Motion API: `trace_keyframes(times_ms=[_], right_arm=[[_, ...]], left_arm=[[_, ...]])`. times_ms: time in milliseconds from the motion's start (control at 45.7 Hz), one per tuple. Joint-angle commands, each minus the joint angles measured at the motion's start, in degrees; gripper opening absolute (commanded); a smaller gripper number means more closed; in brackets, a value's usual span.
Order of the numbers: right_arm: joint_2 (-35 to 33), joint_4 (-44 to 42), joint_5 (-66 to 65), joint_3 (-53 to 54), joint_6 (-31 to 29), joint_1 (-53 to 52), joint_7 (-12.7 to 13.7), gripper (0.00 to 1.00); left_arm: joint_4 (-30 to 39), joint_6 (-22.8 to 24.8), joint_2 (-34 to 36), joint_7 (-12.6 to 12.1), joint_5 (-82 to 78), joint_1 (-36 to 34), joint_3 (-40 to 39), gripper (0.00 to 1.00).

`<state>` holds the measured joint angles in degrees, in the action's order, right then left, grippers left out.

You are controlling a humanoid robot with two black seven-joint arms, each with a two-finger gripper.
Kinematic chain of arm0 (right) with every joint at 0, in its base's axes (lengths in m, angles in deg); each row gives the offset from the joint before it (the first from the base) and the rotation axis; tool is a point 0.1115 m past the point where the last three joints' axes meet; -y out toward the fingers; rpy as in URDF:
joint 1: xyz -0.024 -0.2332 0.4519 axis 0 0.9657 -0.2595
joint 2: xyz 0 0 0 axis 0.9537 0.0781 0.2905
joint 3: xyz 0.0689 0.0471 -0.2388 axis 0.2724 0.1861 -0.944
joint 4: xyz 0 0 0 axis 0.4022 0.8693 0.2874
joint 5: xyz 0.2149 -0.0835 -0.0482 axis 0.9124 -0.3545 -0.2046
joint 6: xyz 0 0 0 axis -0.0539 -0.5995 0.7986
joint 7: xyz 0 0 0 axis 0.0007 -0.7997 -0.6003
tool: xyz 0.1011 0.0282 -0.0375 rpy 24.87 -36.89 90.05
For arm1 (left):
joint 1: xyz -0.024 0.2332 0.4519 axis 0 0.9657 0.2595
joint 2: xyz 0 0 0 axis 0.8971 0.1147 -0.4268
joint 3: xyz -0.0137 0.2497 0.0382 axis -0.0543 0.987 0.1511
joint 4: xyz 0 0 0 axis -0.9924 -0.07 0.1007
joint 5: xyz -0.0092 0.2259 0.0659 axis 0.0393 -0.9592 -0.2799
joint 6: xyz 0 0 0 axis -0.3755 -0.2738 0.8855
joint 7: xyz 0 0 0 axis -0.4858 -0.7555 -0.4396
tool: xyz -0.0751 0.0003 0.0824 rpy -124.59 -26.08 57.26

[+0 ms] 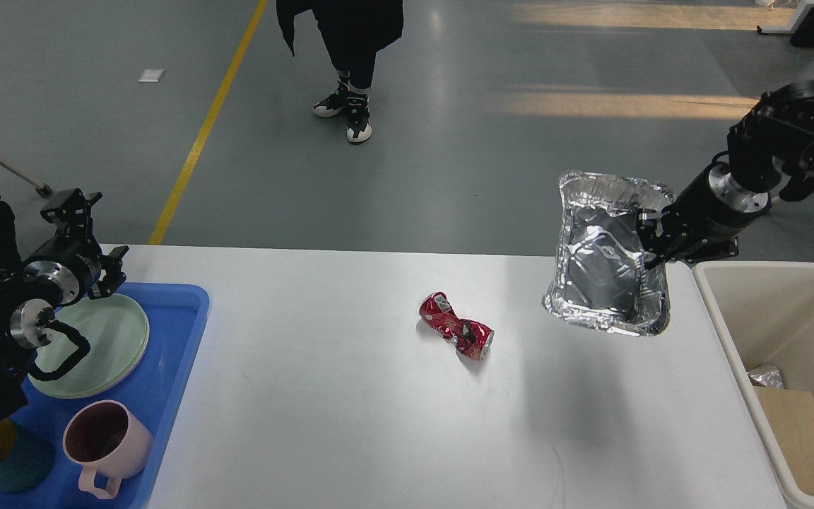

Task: Tidy desktop
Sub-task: 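Lift the foil tray with the right gripper toward the white bin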

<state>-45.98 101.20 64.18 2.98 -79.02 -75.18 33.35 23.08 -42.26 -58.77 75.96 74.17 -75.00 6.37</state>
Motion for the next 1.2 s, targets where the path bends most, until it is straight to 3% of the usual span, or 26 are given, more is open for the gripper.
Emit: trace_keyframes(times_ms=[0,547,1182], right_arm=[[-0.86,0.05,-0.08,-0.07,0.01,-3.54,0.0,0.0],[-5.78,-0.65,-0.35,-0.25,0.01,-9.0,0.0,0.0],[-19.22,-4.43,-0.87,-2.97,0.01,-6.89,0.0,0.0]], left_arm=[[0.0,-0.08,0.0,0.0,0.0,0.08,0.0,0.96],[0.0,0.01,0.0,0.0,0.0,0.0,0.0,0.96],[0.0,0.01,0.0,0.0,0.0,0.0,0.0,0.96]])
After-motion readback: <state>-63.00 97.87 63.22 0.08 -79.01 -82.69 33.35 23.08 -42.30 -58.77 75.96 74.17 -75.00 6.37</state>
